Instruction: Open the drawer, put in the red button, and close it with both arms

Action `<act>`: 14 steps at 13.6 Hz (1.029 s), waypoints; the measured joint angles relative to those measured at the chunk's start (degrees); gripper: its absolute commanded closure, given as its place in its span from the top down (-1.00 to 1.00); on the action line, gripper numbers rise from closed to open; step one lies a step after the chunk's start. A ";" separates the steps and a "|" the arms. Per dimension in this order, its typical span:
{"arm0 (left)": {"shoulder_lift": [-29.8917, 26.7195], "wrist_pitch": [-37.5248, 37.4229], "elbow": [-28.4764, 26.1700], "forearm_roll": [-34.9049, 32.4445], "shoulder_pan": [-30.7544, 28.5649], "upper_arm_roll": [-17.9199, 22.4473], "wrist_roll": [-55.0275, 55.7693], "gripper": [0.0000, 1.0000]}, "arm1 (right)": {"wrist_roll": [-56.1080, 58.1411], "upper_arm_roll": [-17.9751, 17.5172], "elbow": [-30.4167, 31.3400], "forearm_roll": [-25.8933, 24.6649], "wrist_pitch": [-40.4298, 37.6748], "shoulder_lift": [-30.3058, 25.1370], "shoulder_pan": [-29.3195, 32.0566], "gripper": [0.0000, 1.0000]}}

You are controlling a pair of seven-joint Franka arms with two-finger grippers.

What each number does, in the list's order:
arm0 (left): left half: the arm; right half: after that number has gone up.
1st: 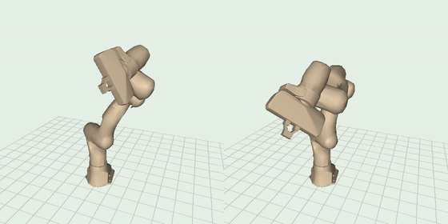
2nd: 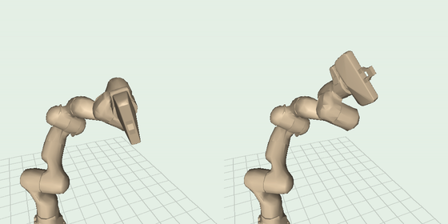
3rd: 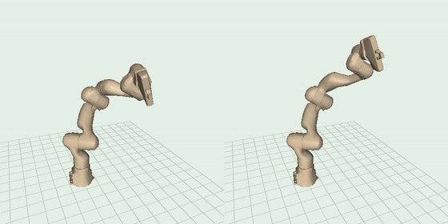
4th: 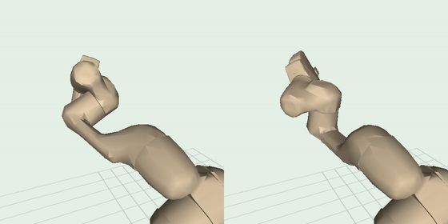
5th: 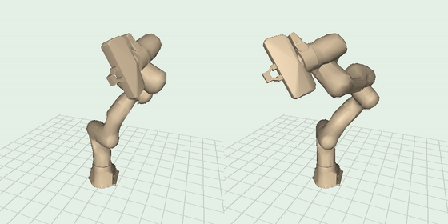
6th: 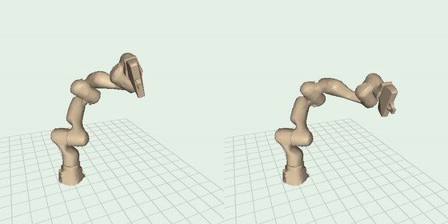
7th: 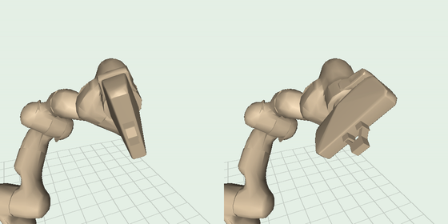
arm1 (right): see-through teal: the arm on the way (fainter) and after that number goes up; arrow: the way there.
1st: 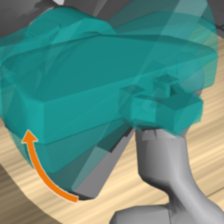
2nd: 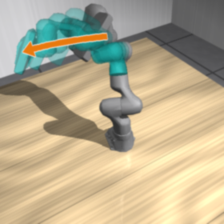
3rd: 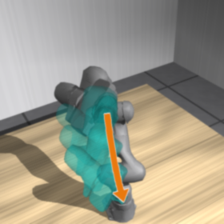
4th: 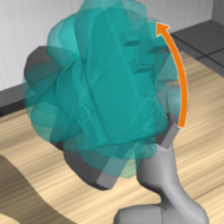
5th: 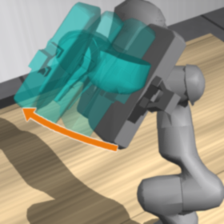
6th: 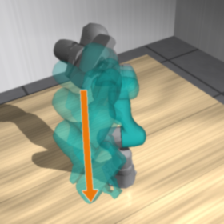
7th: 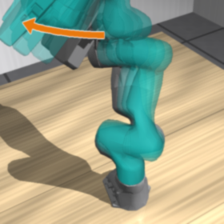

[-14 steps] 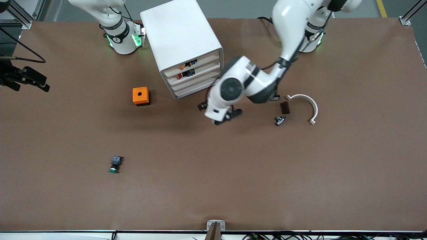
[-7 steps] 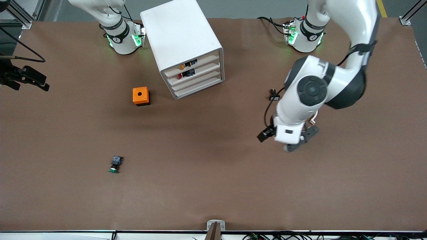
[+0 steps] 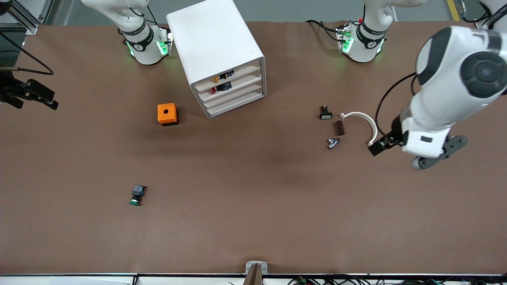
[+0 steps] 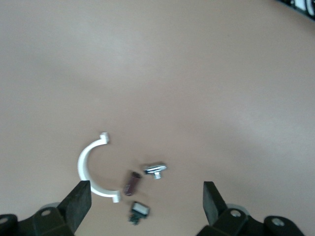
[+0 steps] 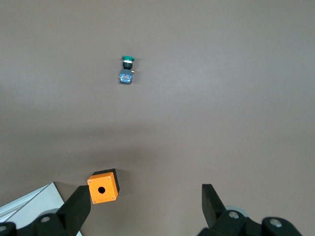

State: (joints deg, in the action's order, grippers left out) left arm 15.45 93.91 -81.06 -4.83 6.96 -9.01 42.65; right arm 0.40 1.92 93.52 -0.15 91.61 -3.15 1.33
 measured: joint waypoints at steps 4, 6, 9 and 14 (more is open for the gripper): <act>-3.86 -4.03 -0.13 0.38 -2.76 0.02 -11.69 0.99 | 0.00 -0.02 0.02 0.00 0.01 0.00 0.50 1.00; -6.32 -5.00 -1.01 0.46 -3.22 0.60 -17.05 0.99 | 0.00 -0.12 0.04 0.00 0.01 0.00 0.50 1.00; -11.67 -5.34 -4.51 0.52 -4.39 2.54 -26.16 0.99 | 0.00 -0.19 0.09 0.00 0.01 0.00 0.50 1.00; -18.47 -6.70 -9.90 3.16 -5.66 4.91 -30.19 0.99 | 0.00 -0.30 0.11 0.00 0.02 0.00 0.50 1.00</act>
State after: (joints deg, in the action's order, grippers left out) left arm -3.02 87.21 -90.96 -1.67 1.30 -4.11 12.46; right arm 0.40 1.63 93.63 -0.15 91.64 -3.15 1.83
